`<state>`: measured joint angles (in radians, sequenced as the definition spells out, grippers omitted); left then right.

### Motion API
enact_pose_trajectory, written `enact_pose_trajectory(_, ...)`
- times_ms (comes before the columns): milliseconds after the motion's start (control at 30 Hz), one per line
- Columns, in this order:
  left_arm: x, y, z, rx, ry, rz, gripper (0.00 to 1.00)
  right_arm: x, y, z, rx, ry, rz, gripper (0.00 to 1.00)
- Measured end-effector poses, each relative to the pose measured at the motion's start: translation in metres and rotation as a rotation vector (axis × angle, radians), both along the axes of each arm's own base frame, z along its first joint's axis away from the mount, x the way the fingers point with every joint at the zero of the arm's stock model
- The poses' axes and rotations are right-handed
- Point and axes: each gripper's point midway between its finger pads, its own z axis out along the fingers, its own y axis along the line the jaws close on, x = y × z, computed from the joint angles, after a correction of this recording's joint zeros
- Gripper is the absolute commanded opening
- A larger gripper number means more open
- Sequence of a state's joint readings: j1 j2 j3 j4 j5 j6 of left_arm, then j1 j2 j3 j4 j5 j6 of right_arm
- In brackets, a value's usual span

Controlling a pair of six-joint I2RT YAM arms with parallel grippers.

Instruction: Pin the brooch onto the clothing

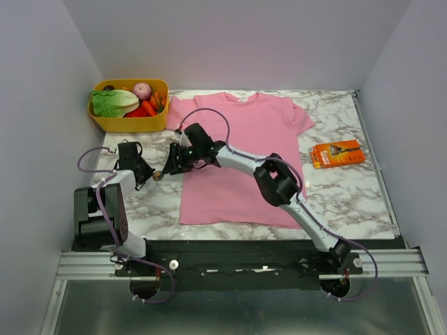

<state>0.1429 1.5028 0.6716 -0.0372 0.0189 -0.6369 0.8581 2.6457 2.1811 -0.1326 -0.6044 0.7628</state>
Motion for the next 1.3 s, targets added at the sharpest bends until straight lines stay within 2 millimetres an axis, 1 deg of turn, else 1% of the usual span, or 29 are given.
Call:
enact_pose_trajectory(67, 0.001, -0.004, 0.0, -0.002, -0.003, -0.011, 0.02, 0.001, 0.002, 0.0, 0.002, 0.005, -0.004, 0.56)
enact_pose_trajectory(100, 0.001, -0.007, 0.0, -0.004, -0.002, -0.021, 0.02, 0.001, 0.002, 0.0, 0.002, 0.006, -0.005, 0.53)
enact_pose_trajectory(233, 0.001, -0.019, 0.0, -0.017, -0.002, -0.053, 0.02, 0.0, 0.002, -0.002, -0.009, 0.016, -0.013, 0.49)
enact_pose_trajectory(300, 0.001, -0.022, 0.0, -0.024, -0.003, -0.061, 0.02, -0.001, 0.002, -0.003, -0.013, 0.023, -0.013, 0.48)
enact_pose_trajectory(533, 0.001, -0.027, 0.0, -0.052, -0.013, -0.065, 0.03, -0.008, 0.003, -0.007, -0.022, 0.037, -0.007, 0.48)
enact_pose_trajectory(600, 0.0, -0.027, 0.001, -0.052, -0.012, -0.063, 0.06, -0.008, 0.003, -0.008, -0.02, 0.038, -0.008, 0.48)
enact_pose_trajectory(700, -0.007, -0.026, 0.0, -0.045, 0.008, -0.056, 0.07, -0.008, 0.003, -0.009, -0.015, 0.035, -0.008, 0.48)
enact_pose_trajectory(833, -0.023, -0.02, 0.002, -0.013, 0.033, -0.026, 0.08, -0.008, 0.003, -0.009, -0.013, 0.034, -0.007, 0.47)
enact_pose_trajectory(933, -0.03, -0.016, 0.003, 0.006, 0.042, -0.01, 0.08, -0.008, 0.003, -0.009, -0.013, 0.035, -0.006, 0.47)
enact_pose_trajectory(1033, -0.036, -0.015, -0.002, 0.012, 0.056, -0.002, 0.08, -0.009, 0.003, -0.009, -0.012, 0.035, -0.005, 0.47)
enact_pose_trajectory(1200, -0.029, -0.02, -0.002, -0.017, 0.01, -0.007, 0.08, -0.01, 0.003, -0.01, -0.006, 0.036, 0.003, 0.46)
enact_pose_trajectory(1233, -0.026, -0.022, -0.002, -0.031, -0.003, -0.012, 0.08, -0.011, 0.003, -0.01, -0.004, 0.037, 0.005, 0.43)
enact_pose_trajectory(1300, -0.021, -0.026, -0.001, -0.054, -0.028, -0.019, 0.08, -0.011, 0.003, -0.01, -0.002, 0.036, 0.007, 0.43)
